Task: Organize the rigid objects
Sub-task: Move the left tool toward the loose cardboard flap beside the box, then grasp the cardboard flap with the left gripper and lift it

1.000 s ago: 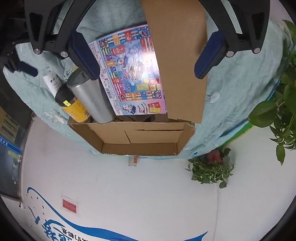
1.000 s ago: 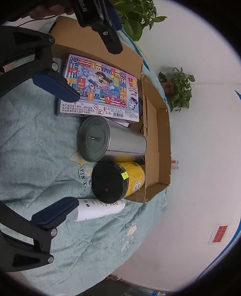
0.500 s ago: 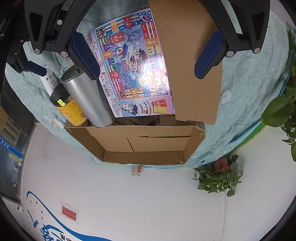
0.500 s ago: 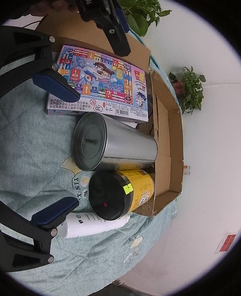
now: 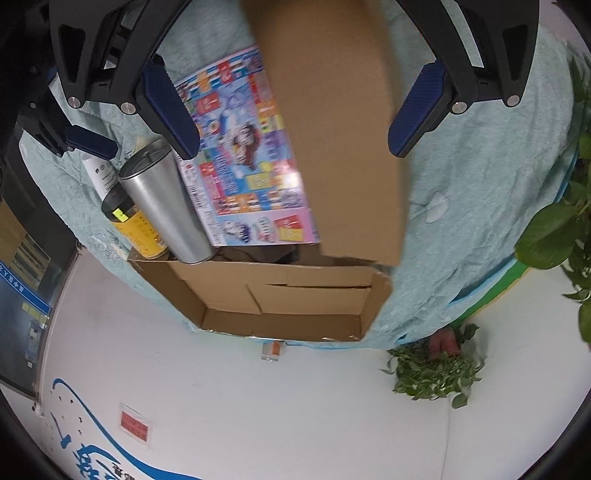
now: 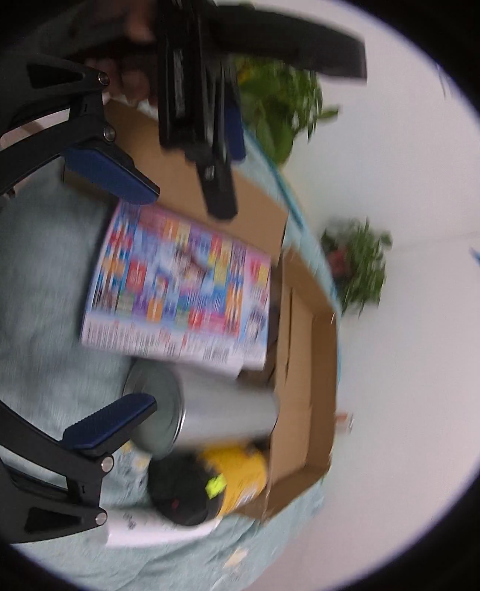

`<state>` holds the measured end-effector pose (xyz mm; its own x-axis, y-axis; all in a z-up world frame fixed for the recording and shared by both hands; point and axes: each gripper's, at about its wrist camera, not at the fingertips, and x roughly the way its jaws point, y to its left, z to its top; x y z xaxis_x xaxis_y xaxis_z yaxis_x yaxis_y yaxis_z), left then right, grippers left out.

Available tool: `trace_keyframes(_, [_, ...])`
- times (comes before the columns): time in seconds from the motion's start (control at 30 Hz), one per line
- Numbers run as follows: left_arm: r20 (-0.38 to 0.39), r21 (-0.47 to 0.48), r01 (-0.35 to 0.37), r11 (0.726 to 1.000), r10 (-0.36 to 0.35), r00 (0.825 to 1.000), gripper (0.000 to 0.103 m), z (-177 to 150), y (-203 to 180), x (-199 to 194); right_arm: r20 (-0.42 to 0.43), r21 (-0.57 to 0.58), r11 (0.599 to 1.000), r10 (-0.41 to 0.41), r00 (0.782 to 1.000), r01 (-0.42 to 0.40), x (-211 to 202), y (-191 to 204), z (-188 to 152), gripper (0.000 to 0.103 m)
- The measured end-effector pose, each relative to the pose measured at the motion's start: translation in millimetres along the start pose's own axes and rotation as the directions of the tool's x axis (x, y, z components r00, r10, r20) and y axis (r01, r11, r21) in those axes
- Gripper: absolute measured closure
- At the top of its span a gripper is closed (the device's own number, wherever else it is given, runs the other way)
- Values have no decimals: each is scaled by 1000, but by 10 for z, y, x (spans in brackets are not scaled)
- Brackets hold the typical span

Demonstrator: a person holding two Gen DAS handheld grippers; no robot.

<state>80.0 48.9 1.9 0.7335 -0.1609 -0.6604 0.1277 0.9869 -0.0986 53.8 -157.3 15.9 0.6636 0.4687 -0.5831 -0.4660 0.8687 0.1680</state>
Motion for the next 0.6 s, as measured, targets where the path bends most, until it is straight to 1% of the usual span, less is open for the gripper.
trace_keyframes(0.07, [-17,-39,2,999,-3,1000,0,-38,201,-60,-15,-33,996,83,996,-83,37,112,27,1])
trace_keyframes(0.1, [-24,-64,11,998,-13,1000,0,-66,310,-84,-44,-33,989,140,989,-141,96,171,43,1])
trace_keyframes(0.17, [-43,-130,37,991,-43,998,0,-146,542,-103,-97,7,973,230,968,-230,226,226,68,2])
trace_keyframes(0.27, [-84,-222,105,969,-126,988,1,-279,804,-49,-184,74,951,309,933,-300,494,341,94,3])
trace_keyframes(0.3, [-105,-247,141,959,-171,980,3,-340,869,-13,-210,82,949,314,926,-303,574,384,92,5])
trace_keyframes(0.33, [-113,-258,162,953,-196,974,7,-380,888,19,-234,88,949,316,920,-303,635,428,86,10])
trace_keyframes(0.37, [-120,-269,183,946,-221,968,10,-422,916,45,-259,96,948,317,912,-302,710,448,84,11])
trace_keyframes(0.4, [-130,-281,203,938,-247,960,18,-465,949,80,-285,106,949,315,905,-297,786,477,68,11])
trace_keyframes(0.43, [-152,-296,215,931,-268,951,23,-517,995,120,-296,110,950,312,903,-292,830,493,60,11])
trace_keyframes(0.5, [-146,-310,232,922,-287,947,23,-571,1005,144,-299,89,952,306,904,-293,867,570,69,11])
trace_keyframes(0.6, [-149,-316,261,912,-319,936,23,-608,1105,133,-310,75,949,313,897,-306,880,635,84,11])
